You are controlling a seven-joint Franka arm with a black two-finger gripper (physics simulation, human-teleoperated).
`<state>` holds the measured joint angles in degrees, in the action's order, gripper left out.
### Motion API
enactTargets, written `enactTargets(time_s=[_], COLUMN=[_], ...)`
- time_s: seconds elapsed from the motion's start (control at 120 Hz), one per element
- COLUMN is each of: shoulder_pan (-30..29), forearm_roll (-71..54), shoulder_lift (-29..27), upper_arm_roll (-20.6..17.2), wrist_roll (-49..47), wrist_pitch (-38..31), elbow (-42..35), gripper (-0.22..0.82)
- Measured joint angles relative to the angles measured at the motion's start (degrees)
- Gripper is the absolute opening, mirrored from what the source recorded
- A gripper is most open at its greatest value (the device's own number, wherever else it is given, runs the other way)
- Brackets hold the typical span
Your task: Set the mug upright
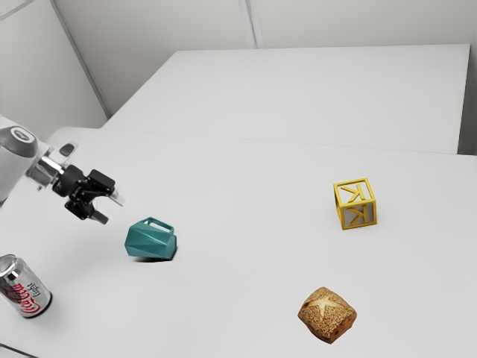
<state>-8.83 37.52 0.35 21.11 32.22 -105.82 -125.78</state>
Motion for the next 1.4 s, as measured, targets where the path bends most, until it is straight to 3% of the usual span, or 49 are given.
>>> enactTargets(time_s=[0.125, 0.308, 0.658, 0.833, 0.95, 1.108, 1.333, 1.4], shoulder_pan=[-1.66, 1.26, 1.16, 1.11, 0.63, 0.58, 0.7, 0.1], forearm_roll=[4.71, 13.58, 22.19, 22.91, 22.96, 22.79, 21.81, 18.33], shoulder_lift=[3.67, 8.75, 10.03, 10.05, 9.88, 8.96, 4.13, 1.82], upper_arm_roll=[0.04, -0.02, -0.01, -0.01, -0.01, -0.01, -0.47, -2.64], wrist_roll=[3.7, 10.72, 22.74, 27.16, 29.48, 31.98, 34.29, 33.6], wrist_pitch=[-1.92, -3.21, 1.36, 3.31, 4.19, 5.25, 6.26, 5.92], elbow=[-0.18, -0.72, -4.0, -4.0, -3.94, -3.82, -3.82, -2.19], gripper=[0.6, 0.6, 0.6, 0.17, -0.01, -0.11, -0.15, -0.16])
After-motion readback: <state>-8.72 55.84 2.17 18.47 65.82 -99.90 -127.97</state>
